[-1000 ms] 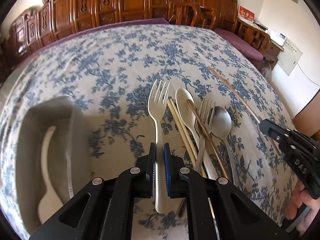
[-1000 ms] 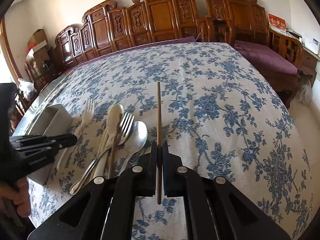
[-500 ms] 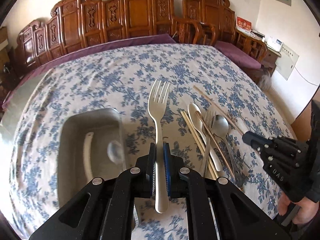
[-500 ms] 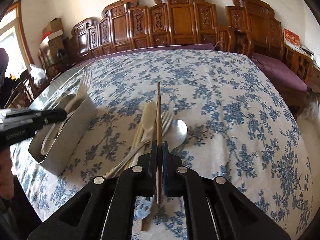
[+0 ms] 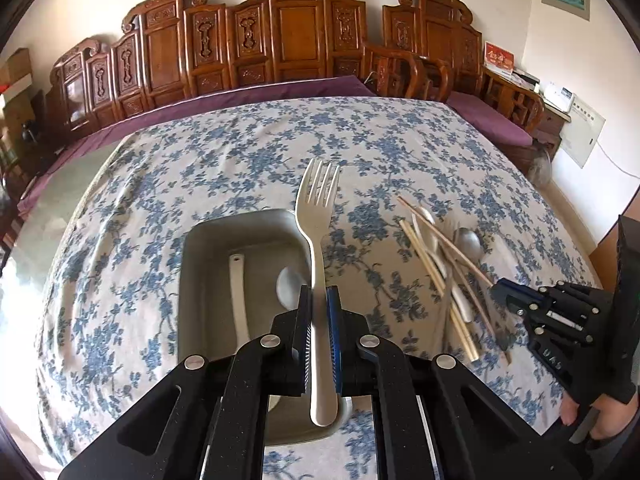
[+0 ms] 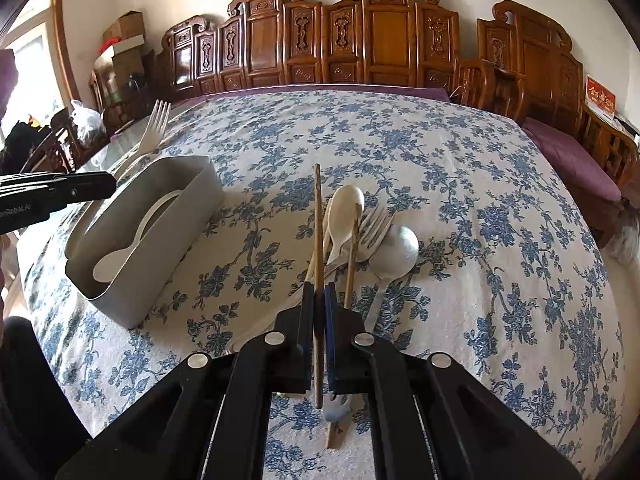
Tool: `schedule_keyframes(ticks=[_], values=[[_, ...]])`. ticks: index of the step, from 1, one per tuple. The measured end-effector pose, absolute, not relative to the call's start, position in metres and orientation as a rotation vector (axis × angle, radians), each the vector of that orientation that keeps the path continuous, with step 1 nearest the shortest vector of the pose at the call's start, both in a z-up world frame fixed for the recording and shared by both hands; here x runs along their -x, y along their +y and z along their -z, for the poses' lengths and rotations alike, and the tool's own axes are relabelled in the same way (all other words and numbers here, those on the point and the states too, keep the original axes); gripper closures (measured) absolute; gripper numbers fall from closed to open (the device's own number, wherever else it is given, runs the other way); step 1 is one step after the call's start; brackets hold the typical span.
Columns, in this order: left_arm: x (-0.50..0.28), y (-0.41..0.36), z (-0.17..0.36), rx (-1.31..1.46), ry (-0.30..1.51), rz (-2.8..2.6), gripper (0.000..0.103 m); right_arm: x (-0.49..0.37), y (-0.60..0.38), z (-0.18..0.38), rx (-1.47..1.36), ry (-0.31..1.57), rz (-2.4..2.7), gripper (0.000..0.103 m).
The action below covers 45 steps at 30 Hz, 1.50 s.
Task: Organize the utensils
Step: 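Carry the white fork into the grey tray and open the left tool, then carry the held chopstick toward the grey tray with the right tool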
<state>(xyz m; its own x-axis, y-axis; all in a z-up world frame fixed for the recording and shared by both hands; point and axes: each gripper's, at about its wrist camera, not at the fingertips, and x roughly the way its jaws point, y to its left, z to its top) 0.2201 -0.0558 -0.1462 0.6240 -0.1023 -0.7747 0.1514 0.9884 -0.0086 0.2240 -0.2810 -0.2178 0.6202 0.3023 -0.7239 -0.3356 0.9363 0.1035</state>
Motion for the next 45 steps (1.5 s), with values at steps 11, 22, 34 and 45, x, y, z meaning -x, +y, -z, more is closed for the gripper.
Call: schedule_keyframes(ticks=[11, 22, 34, 45], values=[[-0.231, -0.024, 0.187, -0.051, 0.966, 0.111, 0.096, -0.225, -0.258, 0.218, 0.067, 0.824, -0.402, 0.097], [-0.243, -0.012, 0.215, -0.027, 1.034, 0.093, 0.096, -0.227, -0.25, 0.217, 0.067, 0.822, -0.423, 0.097], [-0.233, -0.01, 0.202, -0.043, 0.981, 0.118, 0.096, -0.224, -0.241, 0.214, 0.069, 0.815, -0.445, 0.097], [-0.217, 0.001, 0.17, -0.054, 0.876, 0.126, 0.096, -0.205, -0.225, 0.194, 0.05, 0.762, -0.512, 0.097]])
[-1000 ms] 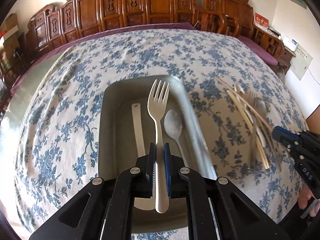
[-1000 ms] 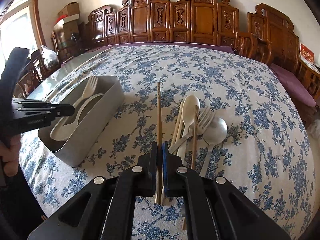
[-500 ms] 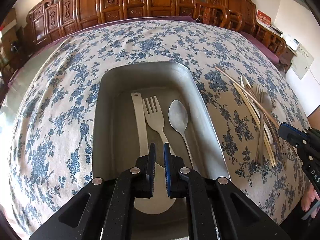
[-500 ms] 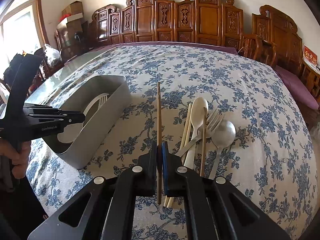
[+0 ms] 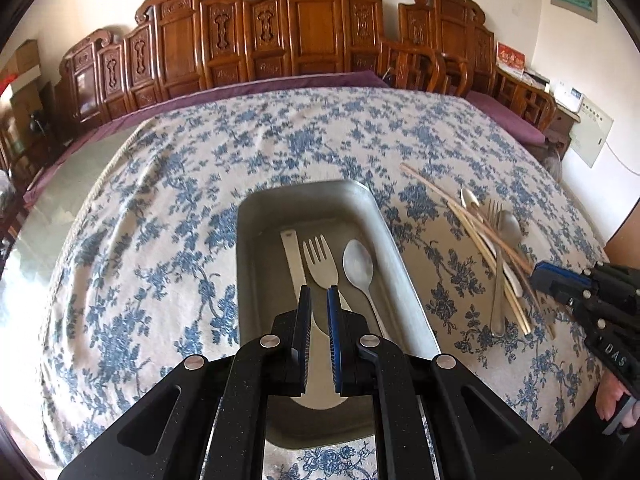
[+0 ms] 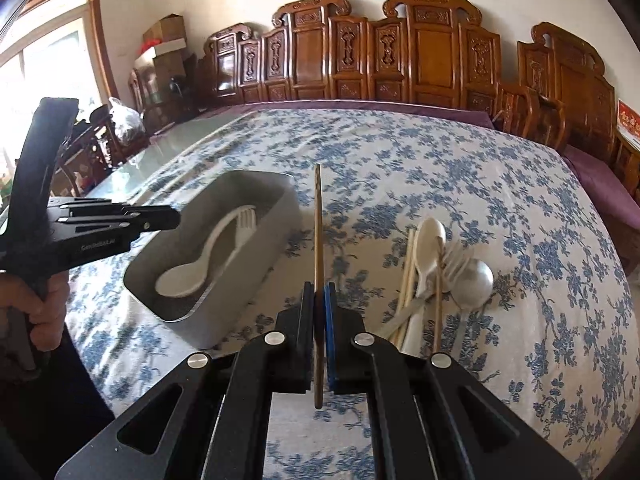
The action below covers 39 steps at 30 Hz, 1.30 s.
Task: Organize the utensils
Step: 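Carry the held chopstick toward the grey tray with the right tool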
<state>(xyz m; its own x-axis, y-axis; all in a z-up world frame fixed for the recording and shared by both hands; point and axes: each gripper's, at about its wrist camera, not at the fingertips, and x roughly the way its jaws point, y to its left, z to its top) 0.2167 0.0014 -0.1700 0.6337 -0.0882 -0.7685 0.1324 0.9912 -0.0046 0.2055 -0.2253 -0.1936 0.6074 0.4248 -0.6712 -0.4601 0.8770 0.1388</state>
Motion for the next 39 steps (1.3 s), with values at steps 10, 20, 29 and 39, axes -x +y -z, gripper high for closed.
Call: schedule_keyframes(ticks=[10, 20, 29, 39], values=[[-0.2, 0.033, 0.173, 0.018, 0.844, 0.096, 0.096, -0.182, -0.199, 0.189, 0.071, 0.749, -0.579, 0.097], [-0.187, 0.059, 0.164, 0.009, 0.794, 0.049, 0.096, -0.18, -0.179, 0.185, 0.068, 0.751, -0.604, 0.097], [-0.189, 0.074, 0.162, 0.014, 0.771, 0.012, 0.09, -0.199, -0.155, 0.182, 0.029, 0.798, -0.618, 0.097], [-0.189, 0.085, 0.16, 0.045, 0.755, 0.0, 0.072, -0.229, -0.115, 0.203, -0.031, 0.913, -0.598, 0.097]])
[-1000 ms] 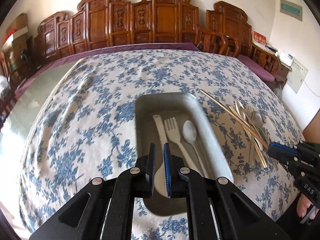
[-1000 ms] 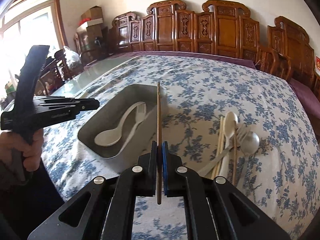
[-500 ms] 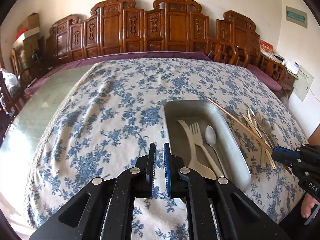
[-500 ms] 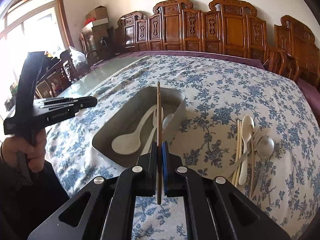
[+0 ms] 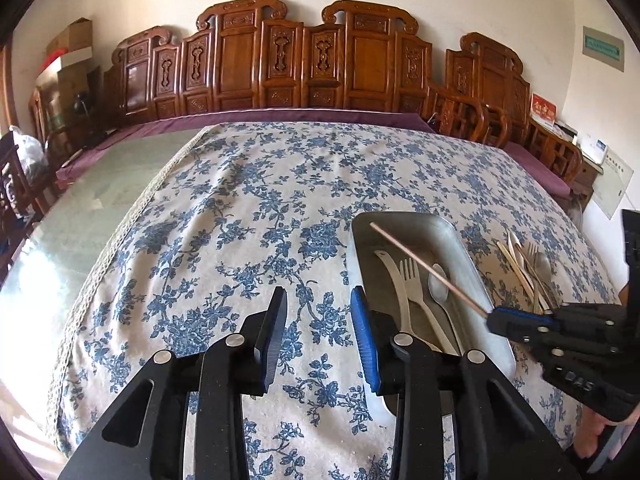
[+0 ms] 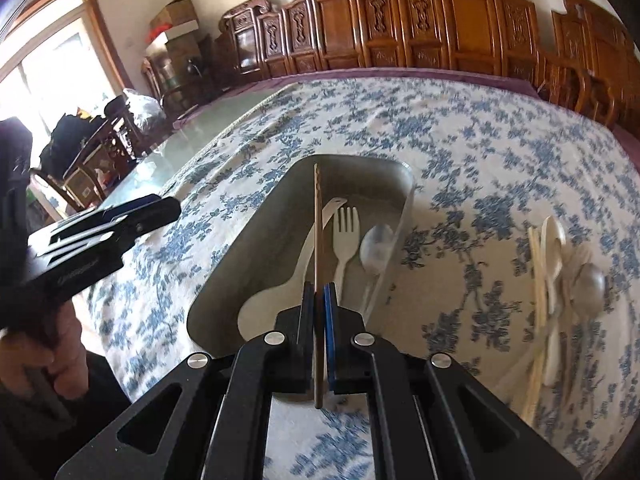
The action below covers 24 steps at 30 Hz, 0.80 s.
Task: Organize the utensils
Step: 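Carry the held chopstick toward the grey tray with the right tool, then lower the wooden chopstick into the tray and open the right tool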
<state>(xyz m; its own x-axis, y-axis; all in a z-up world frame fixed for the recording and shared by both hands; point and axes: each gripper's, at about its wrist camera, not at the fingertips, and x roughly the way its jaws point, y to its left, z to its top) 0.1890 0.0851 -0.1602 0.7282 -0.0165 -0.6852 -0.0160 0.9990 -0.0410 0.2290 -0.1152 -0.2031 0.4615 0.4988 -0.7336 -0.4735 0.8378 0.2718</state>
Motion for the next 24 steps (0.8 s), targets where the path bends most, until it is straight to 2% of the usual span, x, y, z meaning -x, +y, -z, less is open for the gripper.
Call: schedule_keyframes(ticks=[14, 24], values=[[-0.187, 0.08, 0.156, 0.049, 0.742, 0.031, 0.072, -0.242, -0.101, 0.219, -0.043, 0.936, -0.596, 0.094], [-0.186, 0.059, 0.15, 0.045, 0.729, 0.08, 0.072, -0.232, -0.142, 0.195, -0.013, 0.844, -0.569, 0.094]])
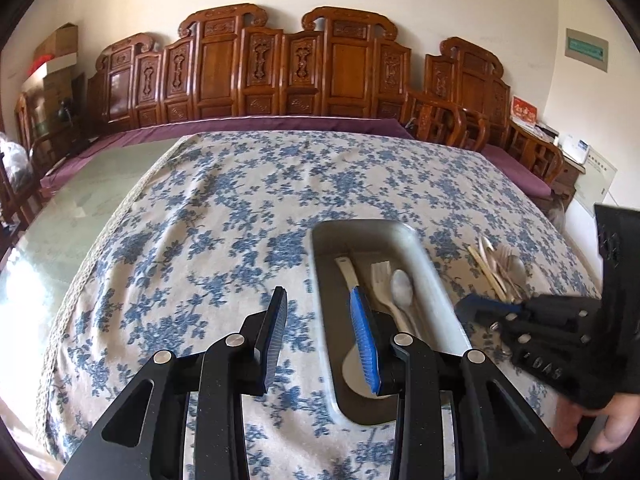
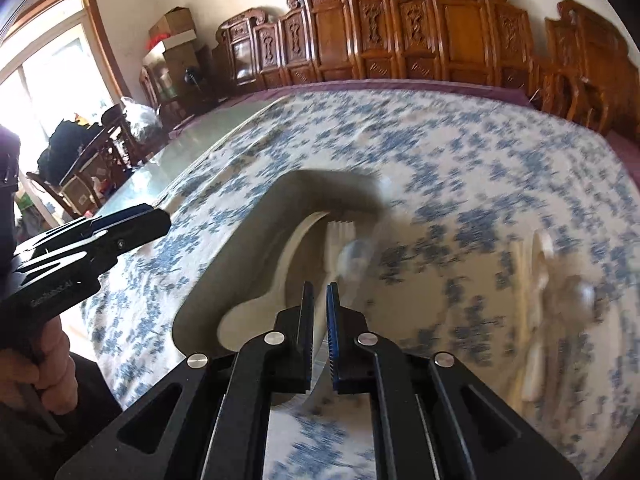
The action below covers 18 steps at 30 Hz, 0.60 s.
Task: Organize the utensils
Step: 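Lower the wooden chopstick into the tray and open the right tool, then grasp another wooden chopstick from the pile with the right tool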
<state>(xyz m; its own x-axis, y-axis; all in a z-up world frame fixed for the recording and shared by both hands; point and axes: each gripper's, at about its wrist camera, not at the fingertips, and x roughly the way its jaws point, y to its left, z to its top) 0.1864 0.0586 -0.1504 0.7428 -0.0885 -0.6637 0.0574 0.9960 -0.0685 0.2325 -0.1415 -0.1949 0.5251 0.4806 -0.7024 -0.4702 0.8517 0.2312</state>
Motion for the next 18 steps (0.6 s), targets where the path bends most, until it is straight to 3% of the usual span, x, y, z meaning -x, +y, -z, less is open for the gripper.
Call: schedule_keyframes(ticks=[2, 4, 18], values=[[-0.186, 0.05, 0.15, 0.042, 0.729, 0.1, 0.07, -0.231, -0.158, 0.189, 0.003, 0.828, -0.541, 0.094], [-0.187, 0.042, 0.15, 0.038, 0.728, 0.108, 0.057, -0.231, -0.176, 0.185, 0.025, 0.813, -0.505, 0.094], [-0.182, 0.0, 0.153, 0.024, 0.73, 0.19, 0.051, -0.248, -0.29, 0.217, 0.035, 0.846, -0.273, 0.09]])
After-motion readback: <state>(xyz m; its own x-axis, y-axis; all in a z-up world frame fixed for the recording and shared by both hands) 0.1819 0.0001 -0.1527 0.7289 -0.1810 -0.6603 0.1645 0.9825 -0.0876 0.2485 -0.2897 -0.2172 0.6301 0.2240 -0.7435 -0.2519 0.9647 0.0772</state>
